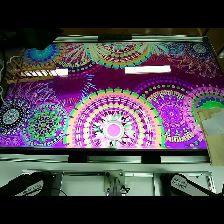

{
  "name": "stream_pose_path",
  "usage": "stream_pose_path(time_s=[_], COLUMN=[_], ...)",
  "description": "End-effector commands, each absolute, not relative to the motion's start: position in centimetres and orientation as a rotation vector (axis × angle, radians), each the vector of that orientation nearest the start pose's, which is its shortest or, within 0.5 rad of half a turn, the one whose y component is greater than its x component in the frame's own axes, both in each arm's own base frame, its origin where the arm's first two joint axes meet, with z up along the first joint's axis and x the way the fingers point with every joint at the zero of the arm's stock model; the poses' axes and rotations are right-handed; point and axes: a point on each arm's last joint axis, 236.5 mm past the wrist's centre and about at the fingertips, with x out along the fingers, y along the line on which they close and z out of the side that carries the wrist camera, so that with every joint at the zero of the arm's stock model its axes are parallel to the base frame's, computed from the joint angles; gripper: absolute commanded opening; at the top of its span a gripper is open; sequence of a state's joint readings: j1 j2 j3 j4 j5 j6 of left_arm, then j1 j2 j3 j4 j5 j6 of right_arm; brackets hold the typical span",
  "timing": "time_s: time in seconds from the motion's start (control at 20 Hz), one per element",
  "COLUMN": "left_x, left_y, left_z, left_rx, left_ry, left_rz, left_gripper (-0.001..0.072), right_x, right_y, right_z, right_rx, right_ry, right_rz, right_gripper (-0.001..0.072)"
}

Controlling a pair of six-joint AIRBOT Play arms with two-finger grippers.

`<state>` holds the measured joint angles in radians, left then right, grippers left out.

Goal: Fold the shirts.

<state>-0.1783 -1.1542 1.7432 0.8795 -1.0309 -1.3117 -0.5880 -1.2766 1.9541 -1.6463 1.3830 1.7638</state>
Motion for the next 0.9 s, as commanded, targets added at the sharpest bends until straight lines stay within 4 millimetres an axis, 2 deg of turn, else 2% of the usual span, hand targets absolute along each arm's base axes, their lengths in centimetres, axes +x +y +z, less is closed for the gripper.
stream_pose_path(time_s=[0.0,0.1,0.2,0.35,0.45,0.55,0.7,0.75,0.85], left_x=[39.9,39.9,39.9,40.3,40.6,40.8,40.9,40.8,40.5], left_y=[-18.0,-16.9,-16.1,-15.0,-14.3,-13.7,-12.7,-12.5,-12.6], left_z=[35.7,34.5,33.5,32.7,32.2,31.1,27.6,26.0,22.4], left_rx=[-0.17,-0.141,-0.113,-0.067,-0.043,-0.016,0.031,0.037,0.018], left_ry=[0.412,0.456,0.491,0.508,0.518,0.553,0.673,0.723,0.827], left_rz=[-0.671,-0.644,-0.621,-0.575,-0.548,-0.526,-0.499,-0.496,-0.5], left_gripper=[0.0535,0.0535,0.0535,0.0535,0.0535,0.0535,0.0535,0.0535,0.0534], right_x=[35.6,35.6,36.6,38.5,39.0,38.7,37.7,37.5,38.0], right_y=[-17.5,-15.2,-12.5,-6.9,-3.0,0.8,7.3,9.7,14.0], right_z=[24.8,23.0,22.1,20.3,17.9,14.5,9.3,8.1,7.6], right_rx=[0.434,0.372,0.308,0.235,0.189,0.145,0.095,0.086,0.073], right_ry=[0.882,0.978,1.017,1.058,1.114,1.19,1.274,1.273,1.209], right_rz=[-0.395,-0.351,-0.296,-0.161,-0.073,0.01,0.157,0.21,0.304], right_gripper=[0.0448,0.0447,0.0448,0.0448,0.0448,0.0448,0.0449,0.0449,0.0449])
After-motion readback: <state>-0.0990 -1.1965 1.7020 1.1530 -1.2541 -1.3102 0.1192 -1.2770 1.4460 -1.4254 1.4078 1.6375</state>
